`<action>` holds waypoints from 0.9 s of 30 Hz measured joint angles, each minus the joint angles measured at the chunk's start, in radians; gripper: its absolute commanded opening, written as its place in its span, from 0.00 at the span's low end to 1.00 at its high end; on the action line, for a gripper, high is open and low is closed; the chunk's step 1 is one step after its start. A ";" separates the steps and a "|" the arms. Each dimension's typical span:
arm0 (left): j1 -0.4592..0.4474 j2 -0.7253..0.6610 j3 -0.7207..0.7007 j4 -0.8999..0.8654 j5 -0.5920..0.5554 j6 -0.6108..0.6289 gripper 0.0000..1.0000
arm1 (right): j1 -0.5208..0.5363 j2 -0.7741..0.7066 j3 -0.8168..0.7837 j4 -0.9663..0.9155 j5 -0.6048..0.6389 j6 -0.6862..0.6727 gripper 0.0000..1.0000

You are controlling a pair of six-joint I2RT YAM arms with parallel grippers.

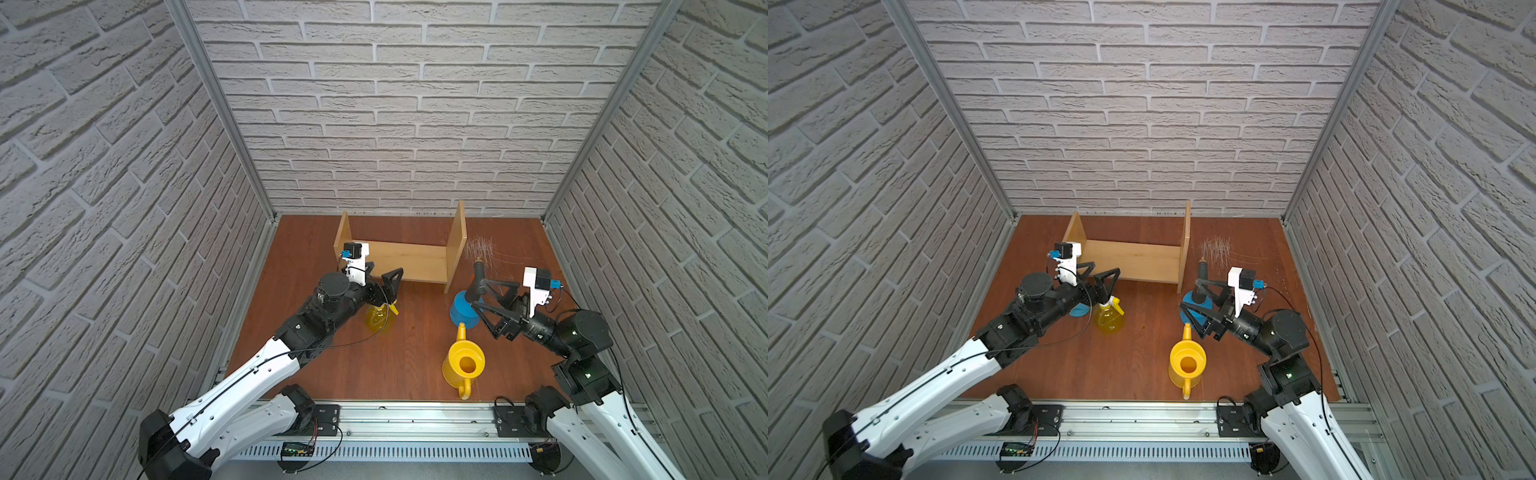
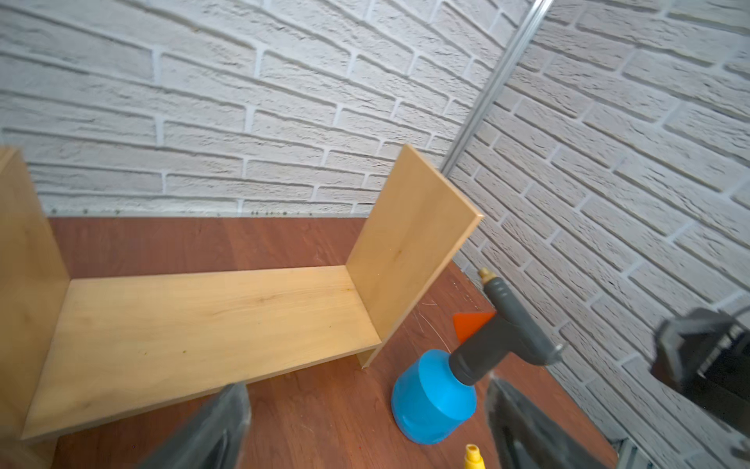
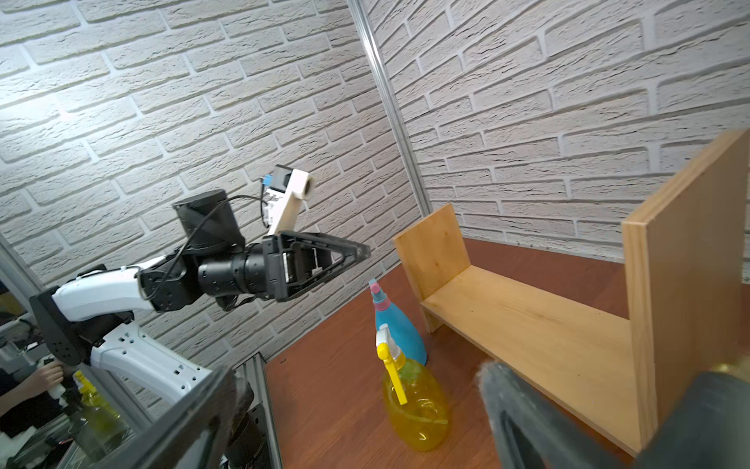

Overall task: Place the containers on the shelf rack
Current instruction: 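Pick up a container from the center of the board.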

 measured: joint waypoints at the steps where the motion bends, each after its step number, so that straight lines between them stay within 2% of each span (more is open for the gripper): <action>1: 0.012 -0.001 -0.006 -0.006 -0.003 -0.004 0.96 | 0.008 0.010 0.002 -0.002 -0.006 -0.006 0.99; 6: 0.012 -0.058 -0.040 -0.022 -0.024 0.001 0.97 | 0.053 0.063 0.021 -0.021 -0.024 -0.043 0.99; 11: 0.000 -0.151 -0.100 0.022 -0.029 0.013 0.98 | 0.116 0.095 0.034 -0.045 -0.024 -0.087 0.99; 15: -0.009 -0.168 -0.129 0.066 -0.014 0.025 0.98 | 0.187 0.138 0.055 -0.083 -0.013 -0.134 0.99; 27: -0.022 -0.198 -0.167 0.133 0.035 0.031 0.98 | 0.436 0.312 0.159 -0.244 0.129 -0.316 0.99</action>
